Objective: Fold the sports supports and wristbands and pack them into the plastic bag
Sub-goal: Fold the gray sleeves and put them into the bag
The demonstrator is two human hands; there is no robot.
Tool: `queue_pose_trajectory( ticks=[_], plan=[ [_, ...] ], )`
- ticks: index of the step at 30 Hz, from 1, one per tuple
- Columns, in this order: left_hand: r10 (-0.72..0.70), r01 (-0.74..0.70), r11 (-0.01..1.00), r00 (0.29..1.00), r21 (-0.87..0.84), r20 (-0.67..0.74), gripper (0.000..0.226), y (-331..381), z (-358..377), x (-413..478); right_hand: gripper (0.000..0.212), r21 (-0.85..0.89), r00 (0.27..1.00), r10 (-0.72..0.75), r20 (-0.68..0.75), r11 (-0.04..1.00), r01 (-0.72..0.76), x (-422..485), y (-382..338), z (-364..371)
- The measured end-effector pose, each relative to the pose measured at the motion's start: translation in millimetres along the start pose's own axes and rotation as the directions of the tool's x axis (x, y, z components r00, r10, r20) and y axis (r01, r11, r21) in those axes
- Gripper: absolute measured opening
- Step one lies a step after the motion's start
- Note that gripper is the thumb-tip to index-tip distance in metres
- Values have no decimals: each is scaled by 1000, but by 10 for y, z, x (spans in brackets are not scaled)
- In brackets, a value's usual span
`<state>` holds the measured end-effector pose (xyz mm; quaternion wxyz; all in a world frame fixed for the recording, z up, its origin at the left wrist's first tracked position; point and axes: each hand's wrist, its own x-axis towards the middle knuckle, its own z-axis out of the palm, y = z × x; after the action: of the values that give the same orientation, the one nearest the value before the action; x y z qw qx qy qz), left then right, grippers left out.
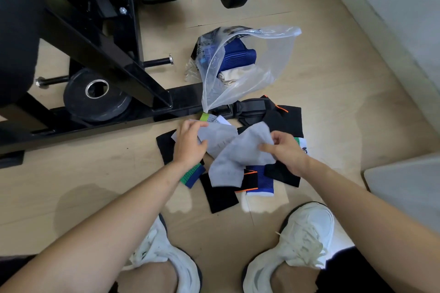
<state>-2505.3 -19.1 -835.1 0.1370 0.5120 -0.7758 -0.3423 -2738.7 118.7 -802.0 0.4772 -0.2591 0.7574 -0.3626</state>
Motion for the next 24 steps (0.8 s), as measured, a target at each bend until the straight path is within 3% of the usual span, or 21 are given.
queue_pose_trajectory(
  ticks=[2, 6, 8, 12, 15, 17, 20, 24],
  plan=[
    [172, -202, 943, 976, 265, 132, 62, -142, -26, 143, 24, -54, 998, -10, -59, 998, 7, 8, -32, -82],
    [198, -389, 770, 899, 506, 390, 67, -197, -36, 338, 28, -190, 977, -40, -209, 982, -1, 26, -22, -208],
    [212, -403, 765, 894, 502, 395, 62, -210, -17, 382, 31, -207, 962, -50, -269, 978, -7, 47, 4, -282],
    [188, -339, 856, 907, 390, 376, 55, -242, -31, 437, 25, -229, 904, -85, -419, 973, -14, 67, -22, -511],
    [234, -476, 724, 850, 499, 471, 70, -257, -73, 414, 21, -220, 900, -76, -428, 975, -23, 80, -22, -653],
    [299, -534, 633, 837, 561, 459, 70, -244, -83, 365, 22, -204, 925, -57, -376, 979, -23, 83, 15, -688],
    [364, -561, 602, 826, 568, 430, 53, -248, -24, 344, 22, -143, 944, -40, -328, 990, -8, 101, 84, -720],
    [432, -519, 731, 854, 443, 290, 18, -179, -22, 365, 14, 28, 959, 3, -283, 1000, 6, 115, 127, -777]
  ],
)
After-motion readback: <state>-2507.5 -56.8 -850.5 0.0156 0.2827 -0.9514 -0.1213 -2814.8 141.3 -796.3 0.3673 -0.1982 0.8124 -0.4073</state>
